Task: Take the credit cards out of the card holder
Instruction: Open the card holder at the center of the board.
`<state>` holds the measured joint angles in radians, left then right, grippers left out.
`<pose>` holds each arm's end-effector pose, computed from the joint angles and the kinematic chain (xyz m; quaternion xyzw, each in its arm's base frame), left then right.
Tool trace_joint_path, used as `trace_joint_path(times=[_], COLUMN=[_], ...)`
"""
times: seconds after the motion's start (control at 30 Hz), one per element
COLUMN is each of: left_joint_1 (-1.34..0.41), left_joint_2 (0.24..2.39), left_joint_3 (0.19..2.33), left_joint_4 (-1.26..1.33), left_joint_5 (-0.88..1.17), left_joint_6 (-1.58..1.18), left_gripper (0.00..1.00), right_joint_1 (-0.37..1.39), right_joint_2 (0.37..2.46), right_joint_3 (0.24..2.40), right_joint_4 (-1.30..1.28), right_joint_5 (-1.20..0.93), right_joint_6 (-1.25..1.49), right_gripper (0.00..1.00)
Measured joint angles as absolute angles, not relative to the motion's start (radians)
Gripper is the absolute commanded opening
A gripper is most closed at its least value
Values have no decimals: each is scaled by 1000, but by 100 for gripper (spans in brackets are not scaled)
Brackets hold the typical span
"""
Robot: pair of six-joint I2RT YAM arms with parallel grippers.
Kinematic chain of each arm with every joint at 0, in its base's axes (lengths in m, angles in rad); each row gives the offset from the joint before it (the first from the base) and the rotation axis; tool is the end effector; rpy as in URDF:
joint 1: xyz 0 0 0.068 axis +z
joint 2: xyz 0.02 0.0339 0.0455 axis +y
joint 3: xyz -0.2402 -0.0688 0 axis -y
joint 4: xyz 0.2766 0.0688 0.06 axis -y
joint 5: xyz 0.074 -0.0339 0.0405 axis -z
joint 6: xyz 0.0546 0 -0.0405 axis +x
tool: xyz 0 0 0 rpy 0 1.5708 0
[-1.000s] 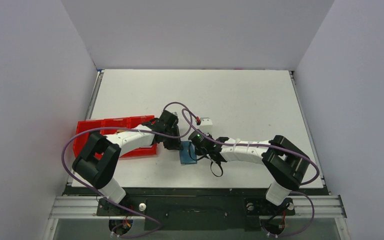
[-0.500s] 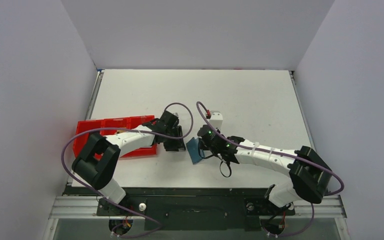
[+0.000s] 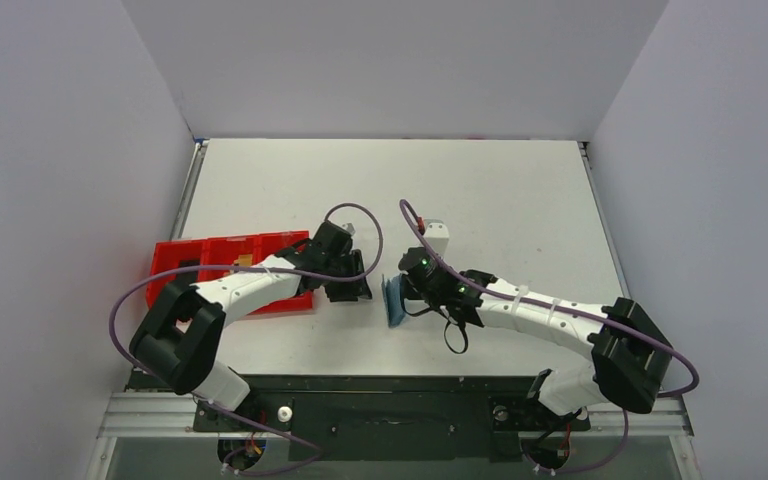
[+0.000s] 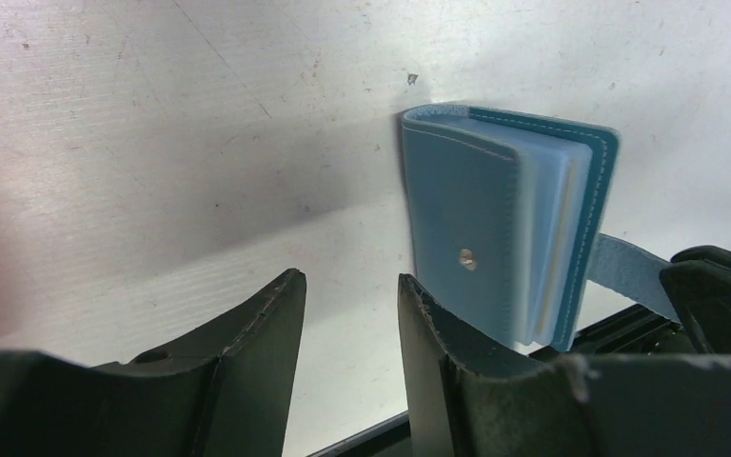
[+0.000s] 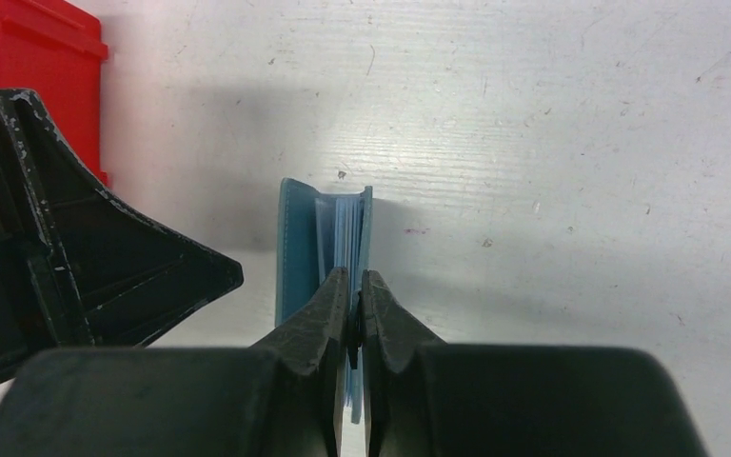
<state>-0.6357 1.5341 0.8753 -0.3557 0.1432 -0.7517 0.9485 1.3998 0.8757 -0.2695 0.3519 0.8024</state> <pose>0.2643 -0.2047 0.1229 -0.0360 0.9586 -0.2280 0.1666 0.2114 0.2624 0.1744 -0.0004 0.9136 0.1827 0.3634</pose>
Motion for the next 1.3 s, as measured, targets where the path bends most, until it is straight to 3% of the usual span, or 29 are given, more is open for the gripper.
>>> trace_joint_path(times=[0.2, 0.77, 1.0, 1.3], left_joint_1=[-636, -655, -682, -728], left_joint_2=[1482, 1487, 1544, 1604], left_joint_3=[873, 867, 869, 923], left_joint_4=[-358, -363, -363, -362], left_joint_5=[141, 132, 134, 135], left_joint_6=[-756, -756, -756, -756], left_gripper=[37, 20, 17, 17], right_joint_1=[949, 914, 756, 748], right_joint_2=[1380, 1356, 1316, 1412], right_joint_3=[904, 924, 765, 652], right_joint_4=[-291, -329, -326, -284], right_joint_5=[338, 307, 306, 289], right_joint_6=[810, 842, 863, 882], right_gripper=[0, 0, 0, 0])
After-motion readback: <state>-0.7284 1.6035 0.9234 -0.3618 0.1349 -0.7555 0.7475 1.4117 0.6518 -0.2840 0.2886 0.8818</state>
